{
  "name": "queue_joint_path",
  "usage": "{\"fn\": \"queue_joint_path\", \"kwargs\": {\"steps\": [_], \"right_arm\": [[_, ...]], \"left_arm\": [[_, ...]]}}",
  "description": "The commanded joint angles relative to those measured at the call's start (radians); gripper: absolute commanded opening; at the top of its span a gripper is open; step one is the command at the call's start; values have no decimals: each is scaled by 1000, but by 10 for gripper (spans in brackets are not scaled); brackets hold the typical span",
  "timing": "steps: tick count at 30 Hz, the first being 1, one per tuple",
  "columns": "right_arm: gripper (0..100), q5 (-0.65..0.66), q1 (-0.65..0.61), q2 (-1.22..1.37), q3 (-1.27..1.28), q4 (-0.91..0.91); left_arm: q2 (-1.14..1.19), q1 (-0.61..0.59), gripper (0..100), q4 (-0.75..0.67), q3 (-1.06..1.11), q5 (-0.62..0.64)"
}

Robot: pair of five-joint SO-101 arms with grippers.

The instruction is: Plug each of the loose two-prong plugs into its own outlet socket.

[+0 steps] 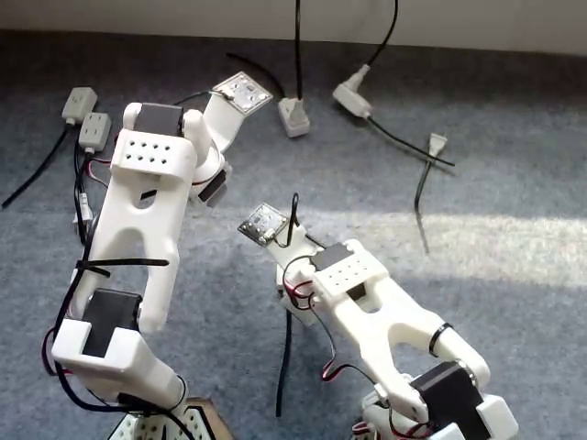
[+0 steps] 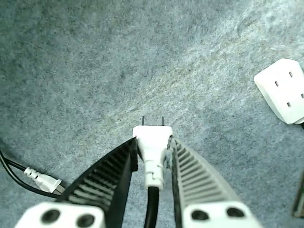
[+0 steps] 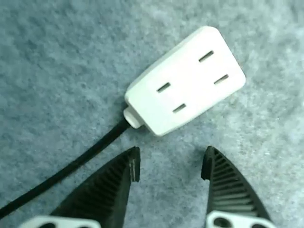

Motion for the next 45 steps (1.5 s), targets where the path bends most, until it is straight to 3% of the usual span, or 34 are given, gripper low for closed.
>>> {"fn": "queue_joint_path", "kwargs": {"steps": [1, 9, 17, 25, 30, 35, 40, 45], "right_arm": [[217, 9, -5, 2, 36, -90], [217, -121, -102, 35, 15, -245], [217, -157, -76, 282, -214, -200], [217, -201, -67, 298, -343, -170], [217, -195, -62, 234, -344, -39], [217, -196, -59, -13, -334, 62], [217, -201, 71, -272, -298, 231], [217, -195, 269, -414, 7, 107]], "left_arm": [[-48, -19, 5, -6, -4, 8], [-50, -25, 5, -6, -4, 6], [-50, -27, 5, -5, -4, 8], [-51, -25, 5, -5, -5, 11], [-51, -56, 5, -5, -5, 11], [-51, -59, 5, -11, -5, 9], [-51, 1, 5, -5, -7, 37], [-51, 116, 5, -5, -5, 265]]}}
